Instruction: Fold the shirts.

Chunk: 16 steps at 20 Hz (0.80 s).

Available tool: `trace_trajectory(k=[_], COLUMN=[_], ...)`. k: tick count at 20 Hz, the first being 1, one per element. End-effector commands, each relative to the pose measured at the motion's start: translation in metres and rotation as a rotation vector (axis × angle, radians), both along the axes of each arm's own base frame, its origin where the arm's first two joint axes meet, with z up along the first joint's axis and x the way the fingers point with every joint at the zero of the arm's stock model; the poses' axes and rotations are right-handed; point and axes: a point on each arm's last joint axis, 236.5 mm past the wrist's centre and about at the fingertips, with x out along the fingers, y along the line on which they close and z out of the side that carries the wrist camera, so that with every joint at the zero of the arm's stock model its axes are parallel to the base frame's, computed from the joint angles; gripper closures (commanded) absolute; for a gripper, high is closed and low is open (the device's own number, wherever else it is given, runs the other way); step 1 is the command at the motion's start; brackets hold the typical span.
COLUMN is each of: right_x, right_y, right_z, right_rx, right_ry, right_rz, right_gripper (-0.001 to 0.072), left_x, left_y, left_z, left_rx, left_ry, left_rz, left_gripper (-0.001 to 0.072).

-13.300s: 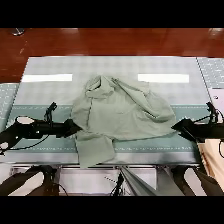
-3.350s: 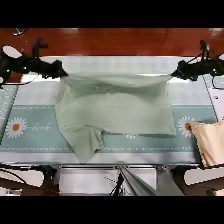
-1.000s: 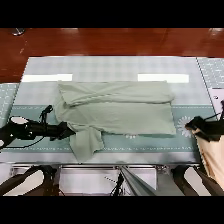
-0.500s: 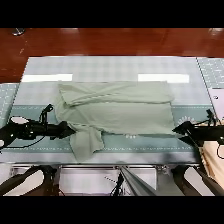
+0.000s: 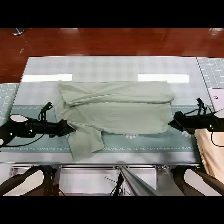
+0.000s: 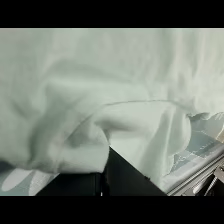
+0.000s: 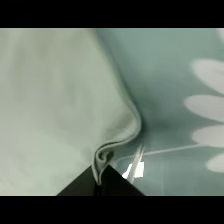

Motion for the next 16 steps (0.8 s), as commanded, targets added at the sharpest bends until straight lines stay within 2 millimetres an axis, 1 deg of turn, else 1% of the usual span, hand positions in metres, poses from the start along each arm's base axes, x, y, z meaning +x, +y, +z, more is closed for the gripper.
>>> trace_trajectory(k=[1, 3, 5, 6, 8, 9, 11, 13, 15, 16], right_x=[0.021, 0.037, 0.061, 0.072, 0.095, 0.106, 0.134, 0.159, 0.182, 0.192], right_y=[0.004, 0.000, -0.008, -0.013, -0.019, -0.022, -0.026, -0.027, -0.024, -0.019], right_z=[0.020, 0.041, 0.066, 0.076, 0.089, 0.094, 0.099, 0.094, 0.078, 0.070], right_rx=[-0.005, -0.018, -0.049, -0.063, -0.068, -0.063, -0.039, 0.000, 0.016, 0.017], right_ry=[-0.066, -0.116, -0.191, -0.222, -0.258, -0.273, -0.306, -0.322, -0.313, -0.308], right_rz=[0.084, 0.110, 0.111, 0.108, 0.099, 0.094, 0.072, 0.055, 0.039, 0.044], right_gripper=[0.0691, 0.0692, 0.0692, 0.0691, 0.0692, 0.0691, 0.0692, 0.0691, 0.0691, 0.0692], left_x=[0.018, 0.042, 0.074, 0.092, 0.127, 0.142, 0.169, 0.192, 0.218, 0.232], left_y=[0.000, 0.003, 0.008, 0.014, 0.029, 0.034, 0.039, 0.034, 0.030, 0.027], left_z=[0.021, 0.046, 0.072, 0.083, 0.098, 0.102, 0.103, 0.094, 0.083, 0.078], left_rx=[-0.015, -0.015, -0.008, 0.016, 0.055, 0.064, 0.066, 0.054, 0.047, 0.039], left_ry=[-0.049, -0.121, -0.198, -0.248, -0.308, -0.322, -0.321, -0.295, -0.279, -0.261], left_rz=[-0.035, -0.058, -0.025, 0.002, 0.078, 0.105, 0.132, 0.127, 0.122, 0.135], left_gripper=[0.0686, 0.0686, 0.0686, 0.0686, 0.0686, 0.0686, 0.0686, 0.0686, 0.0686, 0.0686])
